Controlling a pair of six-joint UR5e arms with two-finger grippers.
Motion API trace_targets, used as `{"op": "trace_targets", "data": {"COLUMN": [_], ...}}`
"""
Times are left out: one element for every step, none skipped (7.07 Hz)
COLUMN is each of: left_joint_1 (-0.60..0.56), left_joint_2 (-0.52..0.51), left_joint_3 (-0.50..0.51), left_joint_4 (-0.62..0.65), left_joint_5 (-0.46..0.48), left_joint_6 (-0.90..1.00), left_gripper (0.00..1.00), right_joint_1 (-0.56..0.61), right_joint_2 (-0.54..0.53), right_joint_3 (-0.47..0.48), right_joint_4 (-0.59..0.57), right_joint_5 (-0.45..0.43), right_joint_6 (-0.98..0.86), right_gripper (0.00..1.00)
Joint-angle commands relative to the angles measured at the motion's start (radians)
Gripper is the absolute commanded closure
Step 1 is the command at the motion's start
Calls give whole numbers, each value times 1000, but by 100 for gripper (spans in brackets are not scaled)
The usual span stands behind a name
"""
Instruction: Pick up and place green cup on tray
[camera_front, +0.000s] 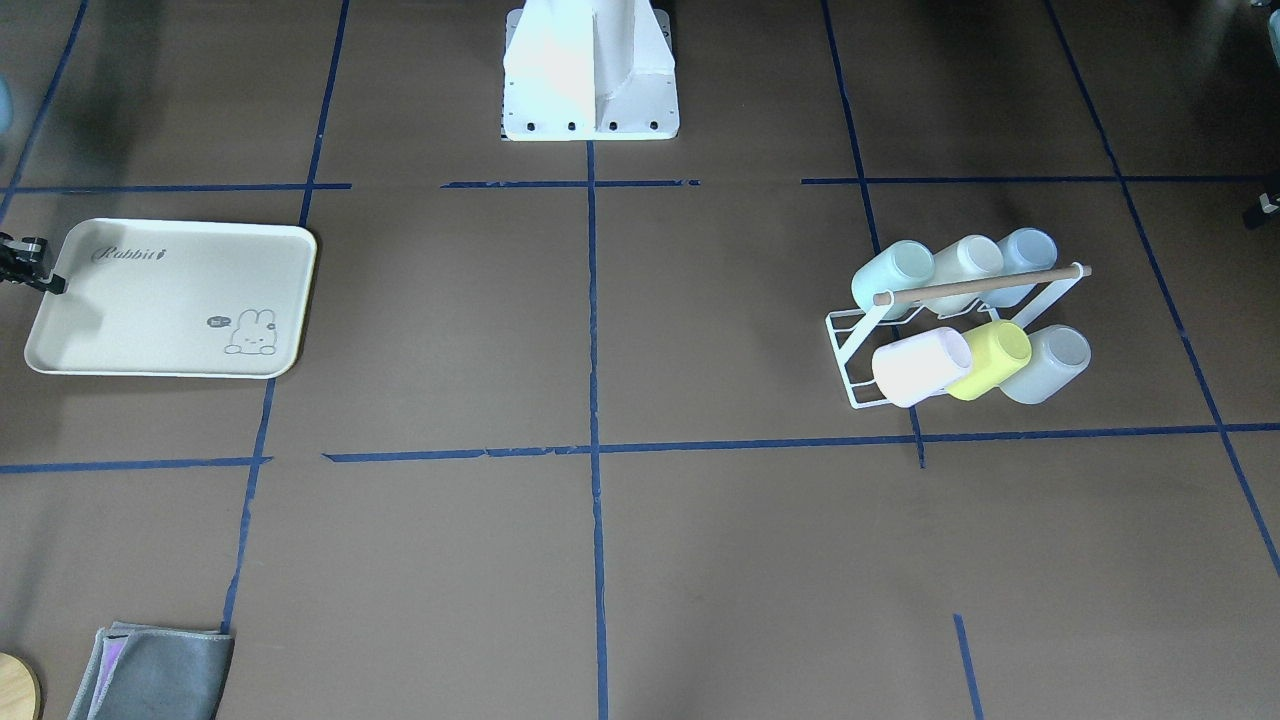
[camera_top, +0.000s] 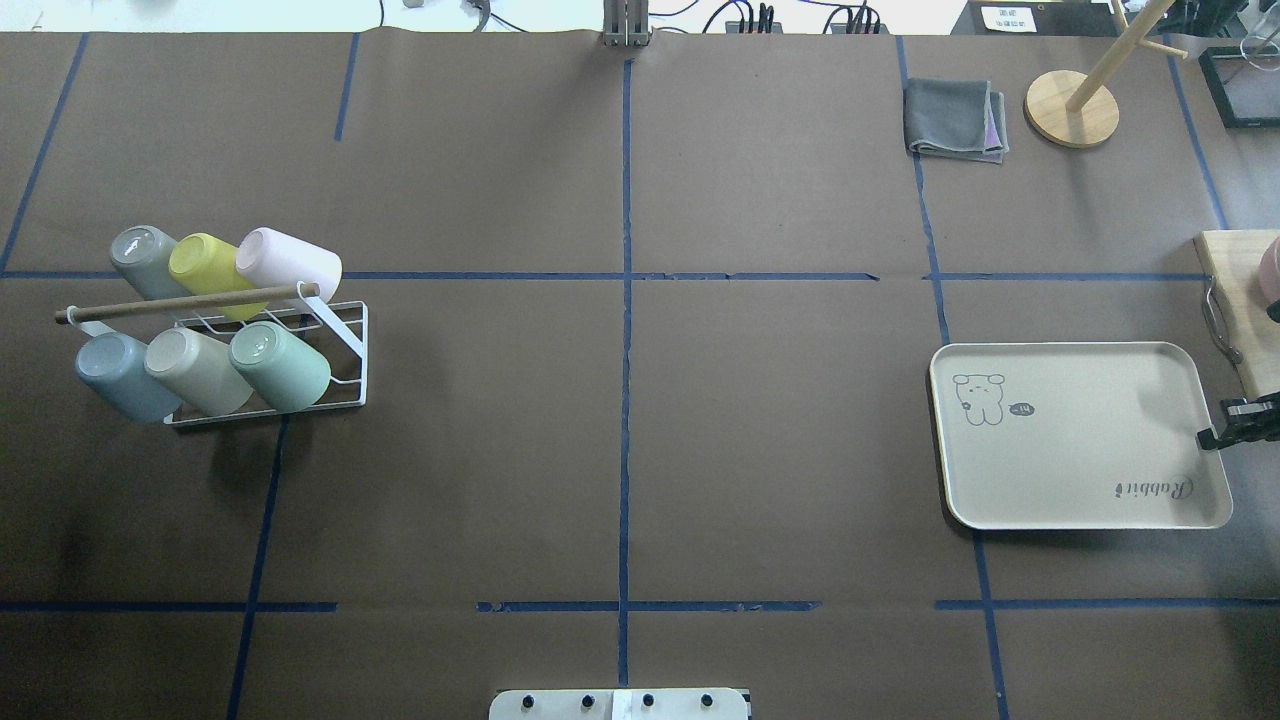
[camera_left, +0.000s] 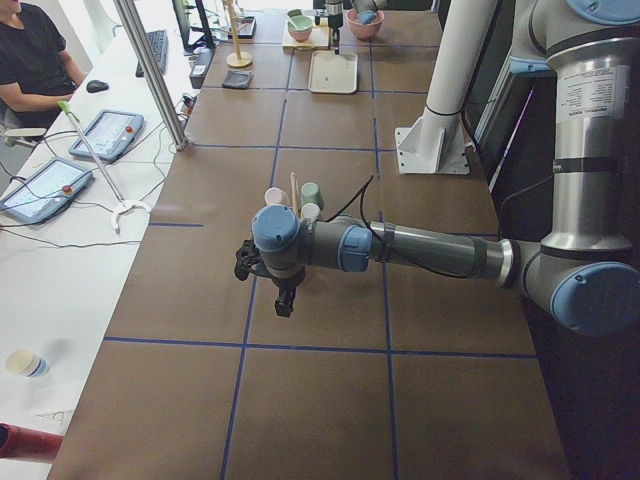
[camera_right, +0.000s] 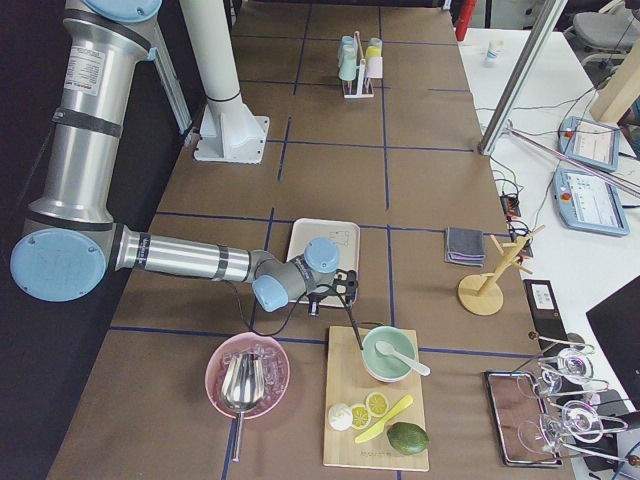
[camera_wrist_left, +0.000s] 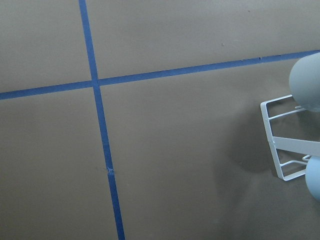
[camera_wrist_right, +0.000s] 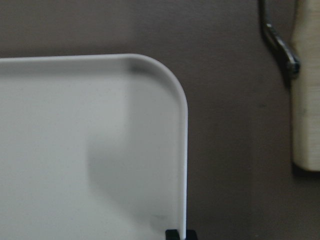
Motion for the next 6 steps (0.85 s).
{"op": "trace_targets", "data": {"left_joint_1": [0,0,0,0,0,0], "left_joint_2": [0,-2,-2,-2,-6,-6], "left_joint_3": [-1,-1,-4,-1,5,9], "left_joint_4": [0,0,0,0,-14,-53], "left_joint_5": [-1,-1,-1,-1,-1,1], "left_joint_6": [0,0,2,2,5,2], "left_gripper": [0,0,0,0,0,0], "right_joint_1": [-1,-17,-68,-121,-199,-300], "right_joint_2": [53,129,212,289,367,421], "right_joint_3": [122,139,141,138,135,133], "right_joint_4": [0,-1,-1,-3,-9,-12], "right_joint_5": [88,99,96,83,29,-49], "right_joint_6": [107,225,352,450,559,645], "right_gripper": [100,100,100,100,100,100]}}
